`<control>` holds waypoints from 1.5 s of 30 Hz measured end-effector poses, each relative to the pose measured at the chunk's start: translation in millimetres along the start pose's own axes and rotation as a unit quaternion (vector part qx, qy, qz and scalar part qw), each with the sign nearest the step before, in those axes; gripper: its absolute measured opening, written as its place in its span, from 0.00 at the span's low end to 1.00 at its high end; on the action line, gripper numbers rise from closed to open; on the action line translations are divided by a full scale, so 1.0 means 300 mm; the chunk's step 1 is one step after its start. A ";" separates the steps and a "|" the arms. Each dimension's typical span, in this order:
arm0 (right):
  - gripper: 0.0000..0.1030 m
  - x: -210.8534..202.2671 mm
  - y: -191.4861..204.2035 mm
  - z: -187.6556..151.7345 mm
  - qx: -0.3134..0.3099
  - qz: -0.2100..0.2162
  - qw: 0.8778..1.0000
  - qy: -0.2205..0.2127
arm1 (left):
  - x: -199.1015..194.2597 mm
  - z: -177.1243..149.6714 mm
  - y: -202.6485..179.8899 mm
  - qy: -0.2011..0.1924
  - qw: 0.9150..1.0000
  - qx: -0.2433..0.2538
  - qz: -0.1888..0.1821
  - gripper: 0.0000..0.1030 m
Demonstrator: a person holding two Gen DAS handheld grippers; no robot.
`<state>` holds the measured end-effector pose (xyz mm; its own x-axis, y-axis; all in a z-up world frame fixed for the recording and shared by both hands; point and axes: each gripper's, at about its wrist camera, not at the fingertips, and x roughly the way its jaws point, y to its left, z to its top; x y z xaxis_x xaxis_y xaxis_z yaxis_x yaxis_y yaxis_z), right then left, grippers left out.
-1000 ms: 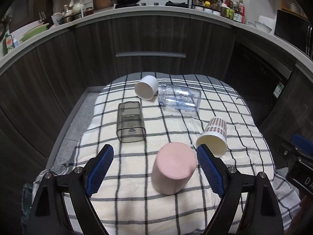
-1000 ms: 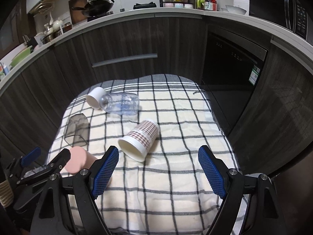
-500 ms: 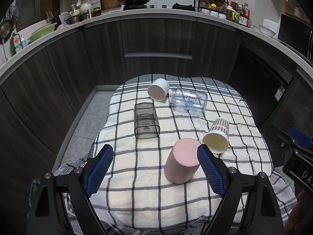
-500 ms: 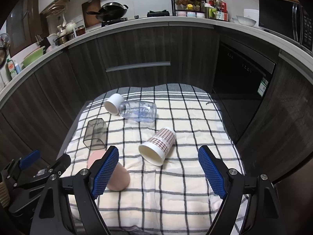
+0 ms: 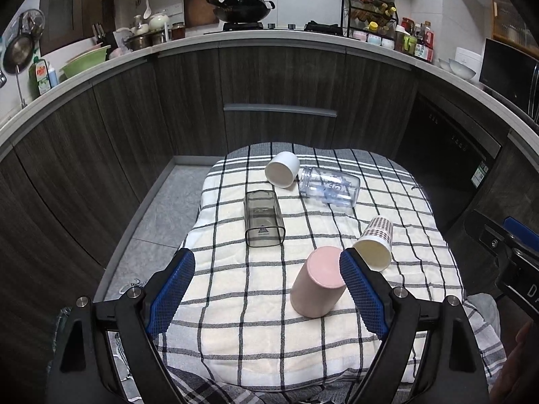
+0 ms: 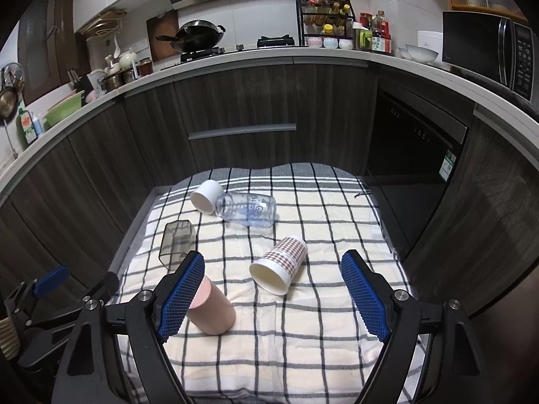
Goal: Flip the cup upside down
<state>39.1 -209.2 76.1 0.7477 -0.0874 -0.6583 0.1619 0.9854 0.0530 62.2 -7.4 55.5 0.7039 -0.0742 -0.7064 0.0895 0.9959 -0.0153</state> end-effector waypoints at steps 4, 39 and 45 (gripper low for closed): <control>0.81 -0.022 -0.002 0.003 0.002 0.002 1.000 -0.007 | -0.025 0.008 0.002 -0.006 1.000 0.000 0.003 0.86; 0.81 -0.068 0.005 0.010 -0.001 0.006 1.000 -0.026 | -0.071 0.009 0.000 -0.023 1.000 0.003 0.009 0.87; 0.81 -0.068 0.003 0.009 -0.001 0.006 1.000 -0.026 | -0.070 0.010 0.000 -0.023 1.000 0.003 0.009 0.87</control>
<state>25.6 -206.9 91.7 0.7817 -0.0821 -0.6183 0.1511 0.9867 0.0600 49.5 -5.9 72.3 0.7375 -0.0594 -0.6727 0.0816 0.9967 0.0014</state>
